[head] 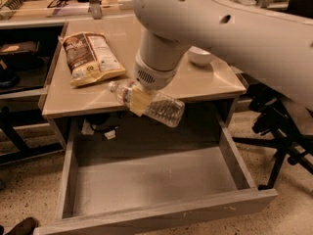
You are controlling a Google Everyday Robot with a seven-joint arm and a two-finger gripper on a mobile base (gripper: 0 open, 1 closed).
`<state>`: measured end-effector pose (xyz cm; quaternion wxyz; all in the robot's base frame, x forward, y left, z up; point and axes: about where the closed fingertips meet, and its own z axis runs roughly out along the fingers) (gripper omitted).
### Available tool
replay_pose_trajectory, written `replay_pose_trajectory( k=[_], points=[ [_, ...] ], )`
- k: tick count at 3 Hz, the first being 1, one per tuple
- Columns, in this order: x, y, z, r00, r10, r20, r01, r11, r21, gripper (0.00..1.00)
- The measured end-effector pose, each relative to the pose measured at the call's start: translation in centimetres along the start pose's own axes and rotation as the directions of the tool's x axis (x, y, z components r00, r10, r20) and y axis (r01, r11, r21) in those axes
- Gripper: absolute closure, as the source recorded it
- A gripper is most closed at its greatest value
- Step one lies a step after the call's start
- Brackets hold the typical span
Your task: Pick water bottle from top drawer and place on counter
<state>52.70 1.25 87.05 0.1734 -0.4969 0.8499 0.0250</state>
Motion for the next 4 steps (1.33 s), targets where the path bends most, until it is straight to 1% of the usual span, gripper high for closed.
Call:
replay_pose_trajectory(
  k=[1,2,4],
  points=[
    [-2.0,-3.0,1.0,1.000,0.012,-0.016,-0.012,0.9999,-0.010,1.00],
    [-3.6,-6.2,2.3,0.998,0.039,-0.040,-0.039,0.9991,-0.014,1.00],
    [-3.9,-6.4,2.0,0.999,0.041,-0.031,-0.042,0.9991,-0.012,1.00]
  ],
)
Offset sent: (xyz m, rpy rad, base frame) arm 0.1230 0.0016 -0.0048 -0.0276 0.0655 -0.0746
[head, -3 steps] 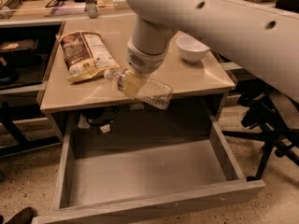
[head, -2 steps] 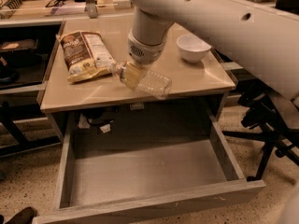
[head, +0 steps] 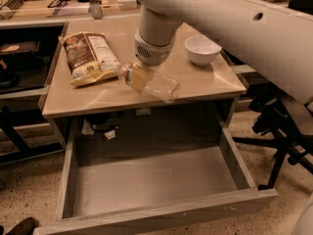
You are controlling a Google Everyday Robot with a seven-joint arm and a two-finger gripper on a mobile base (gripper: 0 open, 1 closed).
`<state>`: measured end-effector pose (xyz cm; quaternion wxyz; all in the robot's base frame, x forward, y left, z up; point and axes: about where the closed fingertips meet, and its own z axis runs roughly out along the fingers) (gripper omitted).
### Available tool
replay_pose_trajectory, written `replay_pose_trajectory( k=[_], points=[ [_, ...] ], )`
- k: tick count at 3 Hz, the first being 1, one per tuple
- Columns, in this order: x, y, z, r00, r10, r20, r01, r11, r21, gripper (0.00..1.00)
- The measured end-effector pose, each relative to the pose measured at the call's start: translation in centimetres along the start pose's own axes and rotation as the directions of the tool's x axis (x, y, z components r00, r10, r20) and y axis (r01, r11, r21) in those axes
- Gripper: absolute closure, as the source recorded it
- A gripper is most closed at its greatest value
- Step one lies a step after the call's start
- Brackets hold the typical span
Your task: Pick water bottle from top drawer and place on counter
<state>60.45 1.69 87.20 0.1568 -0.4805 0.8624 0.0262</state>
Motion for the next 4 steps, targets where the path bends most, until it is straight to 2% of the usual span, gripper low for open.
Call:
replay_pose_trajectory(
  k=[2,4],
  points=[
    [0.4,-6.0,2.7,0.990,0.132,-0.057,-0.133,0.9911,-0.009,1.00],
    [-0.5,-11.2,3.9,0.978,0.181,-0.102,-0.179,0.9834,0.031,1.00]
  ],
)
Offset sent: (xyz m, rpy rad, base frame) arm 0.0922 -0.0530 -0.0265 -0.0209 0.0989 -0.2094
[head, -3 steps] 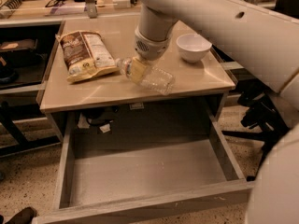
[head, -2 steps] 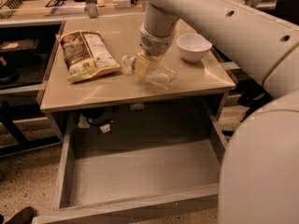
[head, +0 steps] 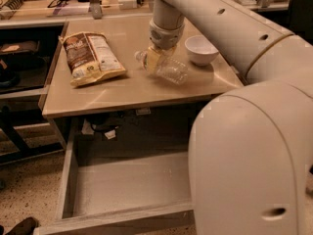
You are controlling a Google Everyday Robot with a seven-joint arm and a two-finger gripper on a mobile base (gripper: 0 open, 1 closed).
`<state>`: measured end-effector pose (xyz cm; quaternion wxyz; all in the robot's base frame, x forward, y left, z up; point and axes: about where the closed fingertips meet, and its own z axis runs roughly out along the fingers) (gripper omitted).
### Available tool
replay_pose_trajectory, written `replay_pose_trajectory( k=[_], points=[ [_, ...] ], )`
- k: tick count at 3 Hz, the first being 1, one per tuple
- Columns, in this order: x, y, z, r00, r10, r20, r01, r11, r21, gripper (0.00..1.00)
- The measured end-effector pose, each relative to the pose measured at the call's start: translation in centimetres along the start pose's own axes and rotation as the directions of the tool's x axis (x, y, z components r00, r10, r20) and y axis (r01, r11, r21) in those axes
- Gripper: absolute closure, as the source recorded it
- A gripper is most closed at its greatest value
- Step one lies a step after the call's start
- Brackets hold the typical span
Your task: Pick water bottle from top drawer and place on counter
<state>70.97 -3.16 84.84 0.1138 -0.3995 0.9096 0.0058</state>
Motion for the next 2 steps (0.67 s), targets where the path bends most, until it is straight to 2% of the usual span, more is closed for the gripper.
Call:
replay_pose_trajectory(
  k=[2],
  points=[
    [-2.9,-2.5,0.7,1.000,0.016,0.006,-0.017,0.9997,0.016,1.00]
  ],
)
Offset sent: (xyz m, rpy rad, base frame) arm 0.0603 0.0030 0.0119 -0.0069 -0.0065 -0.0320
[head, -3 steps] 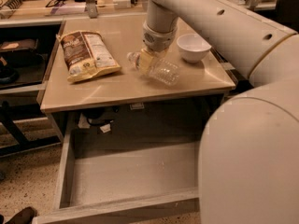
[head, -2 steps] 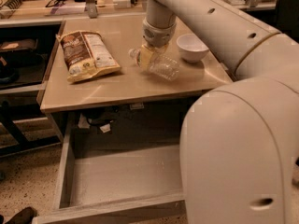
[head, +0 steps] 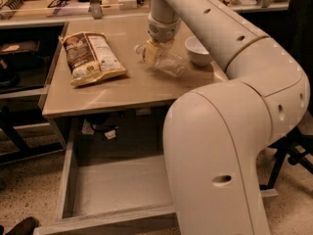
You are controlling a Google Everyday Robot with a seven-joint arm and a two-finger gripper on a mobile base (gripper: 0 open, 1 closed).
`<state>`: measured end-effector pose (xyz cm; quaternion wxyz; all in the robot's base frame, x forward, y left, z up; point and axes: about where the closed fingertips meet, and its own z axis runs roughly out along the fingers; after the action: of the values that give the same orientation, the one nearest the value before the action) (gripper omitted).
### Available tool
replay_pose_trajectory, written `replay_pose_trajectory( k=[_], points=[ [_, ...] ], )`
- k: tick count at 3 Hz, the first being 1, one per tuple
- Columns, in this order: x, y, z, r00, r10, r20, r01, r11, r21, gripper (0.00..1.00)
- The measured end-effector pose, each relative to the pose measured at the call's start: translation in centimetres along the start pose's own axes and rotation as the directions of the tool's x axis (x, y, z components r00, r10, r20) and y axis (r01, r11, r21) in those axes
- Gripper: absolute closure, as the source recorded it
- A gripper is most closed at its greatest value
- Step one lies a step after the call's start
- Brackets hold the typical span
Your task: Pick water bottle from top drawer and place on counter
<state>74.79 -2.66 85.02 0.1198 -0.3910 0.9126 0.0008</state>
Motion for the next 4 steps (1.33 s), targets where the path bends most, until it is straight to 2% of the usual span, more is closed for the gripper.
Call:
replay_pose_trajectory(
  k=[1,2,3,4],
  points=[
    [-0.72,-0.74,0.92,1.000,0.010,-0.003,-0.010,0.9999,0.000,1.00],
    [-1.03,-1.11,1.48,0.999,0.024,0.030,-0.023,0.9995,-0.021,1.00],
    [-1.06,-1.10,1.52,0.999,0.024,0.031,-0.023,0.9995,-0.021,0.82],
    [-1.06,-1.10,1.52,0.999,0.024,0.031,-0.023,0.9995,-0.021,0.58]
  ],
)
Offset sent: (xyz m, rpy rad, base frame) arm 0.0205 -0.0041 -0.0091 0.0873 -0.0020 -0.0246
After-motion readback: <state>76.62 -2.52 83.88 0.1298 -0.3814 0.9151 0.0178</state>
